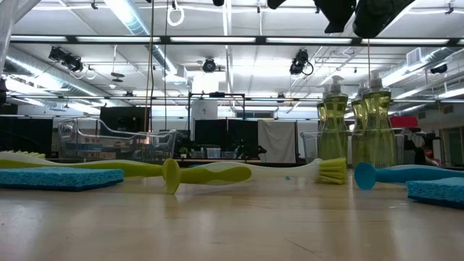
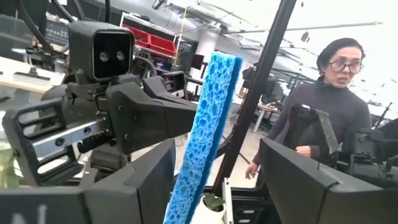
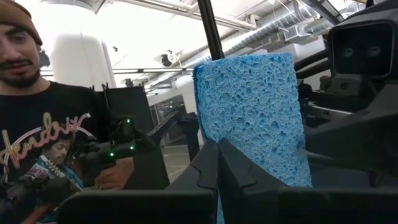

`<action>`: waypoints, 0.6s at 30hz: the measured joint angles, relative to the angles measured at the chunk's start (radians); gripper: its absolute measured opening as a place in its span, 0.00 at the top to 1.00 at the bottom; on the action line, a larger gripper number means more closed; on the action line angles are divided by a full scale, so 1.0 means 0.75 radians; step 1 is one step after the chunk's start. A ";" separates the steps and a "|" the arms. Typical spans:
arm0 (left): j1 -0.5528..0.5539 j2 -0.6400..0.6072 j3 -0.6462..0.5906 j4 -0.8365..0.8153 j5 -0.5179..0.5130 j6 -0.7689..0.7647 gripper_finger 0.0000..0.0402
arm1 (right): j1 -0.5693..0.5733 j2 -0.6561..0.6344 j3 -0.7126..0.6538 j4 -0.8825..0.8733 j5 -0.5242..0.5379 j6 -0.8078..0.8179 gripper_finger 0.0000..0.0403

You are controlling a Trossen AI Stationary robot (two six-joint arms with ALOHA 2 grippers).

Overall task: Pick & Place Kitchen Sink Supplies
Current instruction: Put the blue sponge into the left transparent bin

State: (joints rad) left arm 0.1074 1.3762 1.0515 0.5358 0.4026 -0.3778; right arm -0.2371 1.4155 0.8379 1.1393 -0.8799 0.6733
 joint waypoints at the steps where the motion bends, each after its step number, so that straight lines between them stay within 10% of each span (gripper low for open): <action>1: 0.000 0.000 0.000 0.000 -0.008 0.003 0.42 | 0.000 0.000 0.000 -0.002 0.001 0.000 1.00; 18: -0.001 0.068 0.001 0.070 0.015 0.008 0.42 | -0.001 0.095 0.000 0.039 -0.011 0.061 1.00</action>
State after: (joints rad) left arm 0.1070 1.4273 1.0519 0.5886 0.4140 -0.3722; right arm -0.2375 1.4868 0.8379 1.1683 -0.8879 0.7194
